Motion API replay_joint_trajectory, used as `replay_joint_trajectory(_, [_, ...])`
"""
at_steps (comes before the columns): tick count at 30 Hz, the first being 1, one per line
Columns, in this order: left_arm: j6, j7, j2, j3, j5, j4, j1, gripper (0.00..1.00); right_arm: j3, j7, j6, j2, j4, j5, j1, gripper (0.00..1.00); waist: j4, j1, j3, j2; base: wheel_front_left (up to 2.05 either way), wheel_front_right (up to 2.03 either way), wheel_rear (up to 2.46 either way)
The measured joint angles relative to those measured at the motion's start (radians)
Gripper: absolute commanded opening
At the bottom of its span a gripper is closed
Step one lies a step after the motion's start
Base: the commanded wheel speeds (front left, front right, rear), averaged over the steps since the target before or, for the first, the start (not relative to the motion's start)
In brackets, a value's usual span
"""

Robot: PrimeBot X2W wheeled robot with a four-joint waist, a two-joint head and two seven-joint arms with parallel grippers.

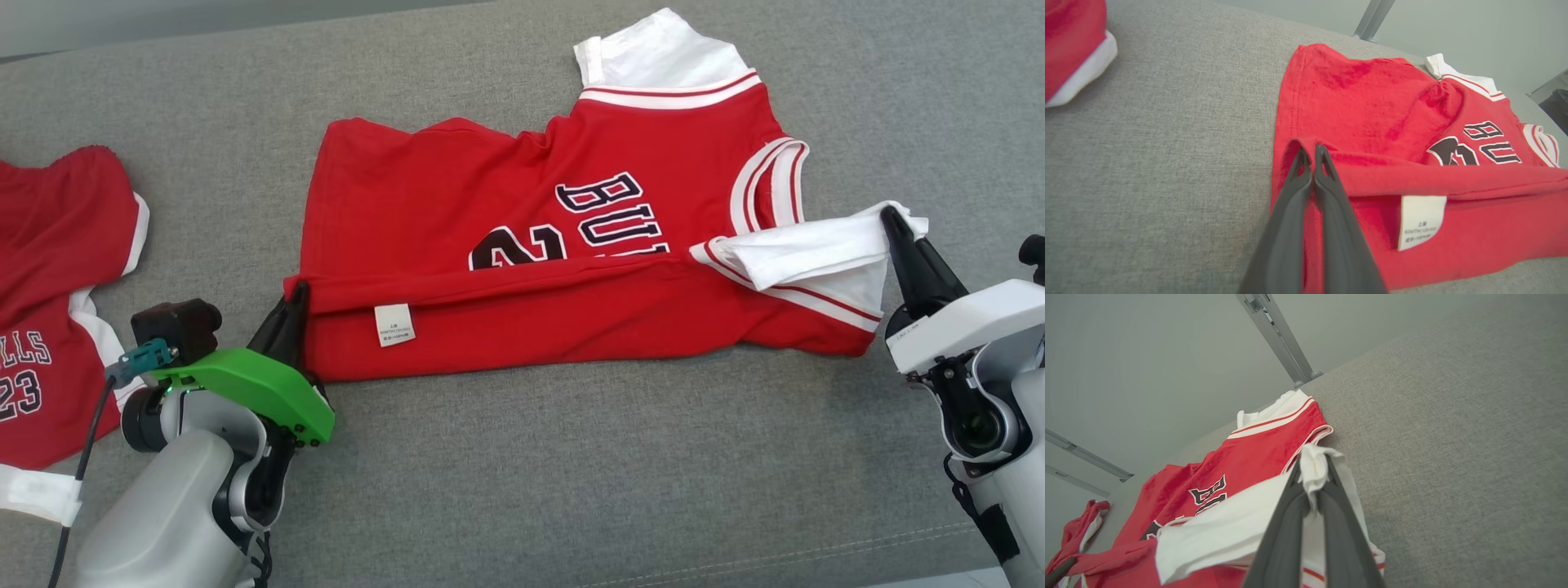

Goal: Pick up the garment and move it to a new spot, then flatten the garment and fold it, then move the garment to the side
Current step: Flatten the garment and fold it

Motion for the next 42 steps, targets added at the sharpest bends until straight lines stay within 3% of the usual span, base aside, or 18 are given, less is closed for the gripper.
replay_joint_trajectory(6, [-0.017,-0.004,-0.019,-0.004,0.0,0.051,-0.03,0.0,0.043,-0.029,0.0,-0.005,0.045,0.016,-0.043,0.01,0.001,0.0,0.013,0.0,0.0,0.0,0.0])
replay_joint_trajectory(9, [-0.025,-0.007,-0.024,-0.008,0.002,0.075,-0.04,0.18,0.066,-0.045,0.0,-0.008,0.063,0.024,-0.061,0.22,0.0,0.0,0.017,0.0,0.0,0.0,0.0])
replay_joint_trajectory(11, [-0.029,-0.01,-0.027,-0.01,0.002,0.086,-0.045,0.53,0.08,-0.055,0.0,-0.01,0.073,0.029,-0.07,0.48,0.0,0.0,0.017,0.0,0.0,0.0,0.0])
replay_joint_trajectory(12, [-0.032,-0.012,-0.03,-0.01,0.002,0.091,-0.049,0.96,0.088,-0.061,0.0,-0.012,0.077,0.035,-0.076,0.91,0.001,0.0,0.017,0.0,0.0,0.0,0.0])
replay_joint_trajectory(13, [-0.034,-0.012,-0.032,-0.011,0.002,0.097,-0.051,1.0,0.095,-0.067,0.0,-0.014,0.079,0.037,-0.08,1.0,0.001,0.0,0.016,0.0,0.0,0.0,0.0])
replay_joint_trajectory(28, [-0.072,-0.039,-0.056,-0.019,0.002,0.144,-0.069,1.0,0.196,-0.193,0.0,-0.043,0.119,0.098,-0.119,1.0,0.006,0.0,-0.006,0.0,0.0,0.0,0.0])
replay_joint_trajectory(42, [-0.058,-0.068,-0.043,-0.021,0.018,0.136,-0.033,1.0,0.238,-0.212,0.0,-0.077,0.132,0.063,-0.103,1.0,0.001,0.0,-0.067,0.0,0.0,0.0,0.0])
